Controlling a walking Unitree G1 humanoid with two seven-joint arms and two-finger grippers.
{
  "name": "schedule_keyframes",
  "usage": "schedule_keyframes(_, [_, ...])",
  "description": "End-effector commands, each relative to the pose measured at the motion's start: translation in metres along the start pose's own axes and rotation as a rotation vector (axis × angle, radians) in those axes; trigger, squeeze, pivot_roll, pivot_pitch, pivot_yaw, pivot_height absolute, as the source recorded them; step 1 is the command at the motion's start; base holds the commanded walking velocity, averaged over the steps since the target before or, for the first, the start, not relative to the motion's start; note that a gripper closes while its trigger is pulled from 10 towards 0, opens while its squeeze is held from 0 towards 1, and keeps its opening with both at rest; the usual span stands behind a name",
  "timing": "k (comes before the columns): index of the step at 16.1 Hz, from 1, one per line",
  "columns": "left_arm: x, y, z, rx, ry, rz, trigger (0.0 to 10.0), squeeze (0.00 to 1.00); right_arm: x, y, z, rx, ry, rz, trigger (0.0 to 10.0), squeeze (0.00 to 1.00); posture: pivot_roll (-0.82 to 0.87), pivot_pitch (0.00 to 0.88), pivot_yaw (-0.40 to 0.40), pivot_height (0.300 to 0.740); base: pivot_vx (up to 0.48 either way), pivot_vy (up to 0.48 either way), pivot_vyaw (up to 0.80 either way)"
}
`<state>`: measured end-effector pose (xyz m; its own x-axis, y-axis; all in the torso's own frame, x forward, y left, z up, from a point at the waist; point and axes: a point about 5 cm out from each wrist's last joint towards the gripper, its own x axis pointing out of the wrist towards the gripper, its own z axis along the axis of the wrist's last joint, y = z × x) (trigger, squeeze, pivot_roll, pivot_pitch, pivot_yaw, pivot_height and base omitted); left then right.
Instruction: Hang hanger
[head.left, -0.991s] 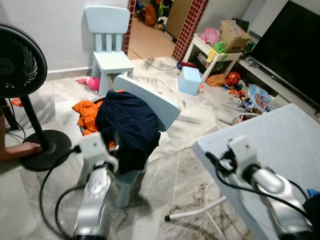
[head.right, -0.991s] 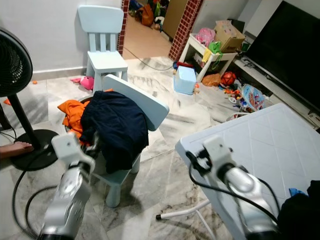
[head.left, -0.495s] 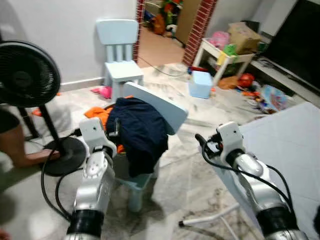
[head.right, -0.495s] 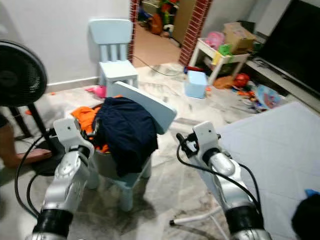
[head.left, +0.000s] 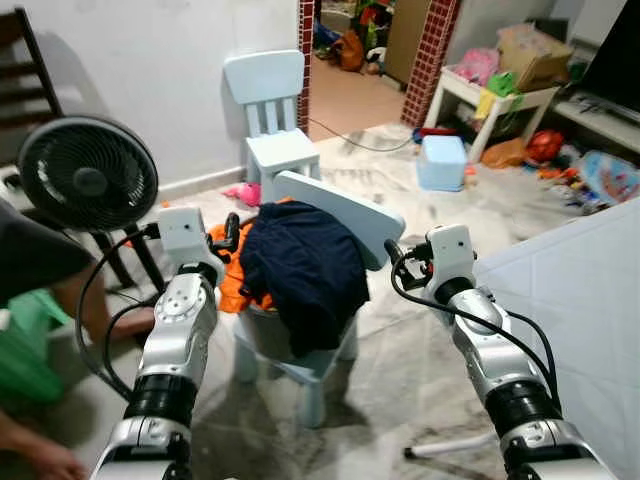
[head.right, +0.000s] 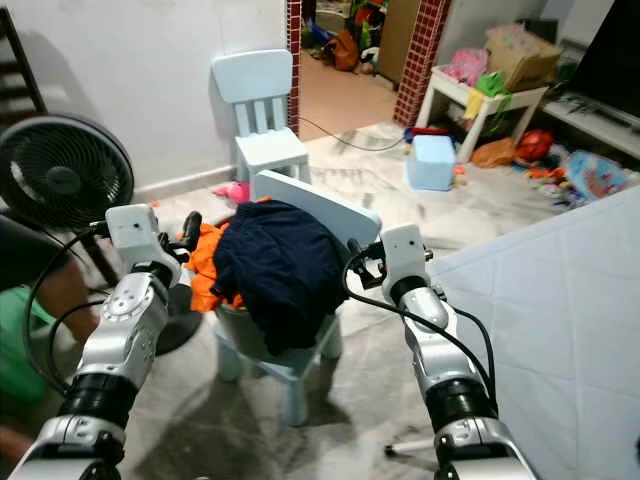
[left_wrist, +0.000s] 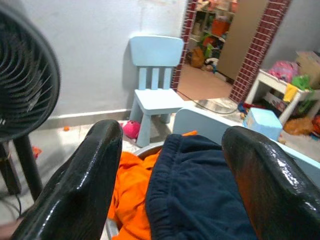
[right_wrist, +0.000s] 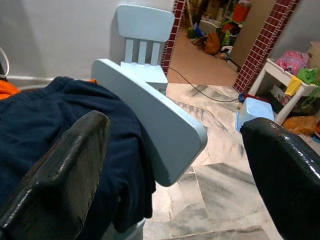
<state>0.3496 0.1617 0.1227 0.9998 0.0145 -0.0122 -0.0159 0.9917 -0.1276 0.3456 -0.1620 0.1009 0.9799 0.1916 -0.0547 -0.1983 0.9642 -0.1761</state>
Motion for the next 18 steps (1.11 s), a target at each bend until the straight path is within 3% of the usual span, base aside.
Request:
schedule_keyframes(1, [0.005,-0.006,0.002,0.025,-0.001,-0.037,10.0,0.0,0.004,-0.005,0.005,0.015,-0.028,-0.048,10.0,0.0,-0.02,0.0,0.049,0.74,0.0,0.0,0.0])
schedule_keyframes(5, [0.011,-0.012,0.004,0.05,0.0,-0.08,10.0,0.0,0.006,-0.003,0.006,0.03,-0.046,-0.079,10.0,0.0,-0.04,0.0,0.097,0.74,0.0,0.0,0.0])
schedule_keyframes(10, [0.009,-0.015,-0.003,0.041,0.004,-0.092,10.0,0.0,0.001,-0.004,-0.002,0.014,-0.046,-0.074,10.0,0.0,-0.05,0.0,0.086,0.74,0.0,0.0,0.0])
schedule_keyframes(15, [0.0,-0.02,-0.016,0.032,0.037,-0.116,10.0,0.0,-0.023,-0.014,-0.025,0.006,0.004,-0.099,10.0,0.0,-0.06,0.0,0.085,0.74,0.0,0.0,0.0])
schedule_keyframes(18, [-0.017,-0.03,-0.032,0.031,0.079,-0.16,10.0,0.0,-0.051,-0.02,-0.047,0.002,0.065,-0.128,10.0,0.0,-0.07,0.0,0.096,0.74,0.0,0.0,0.0])
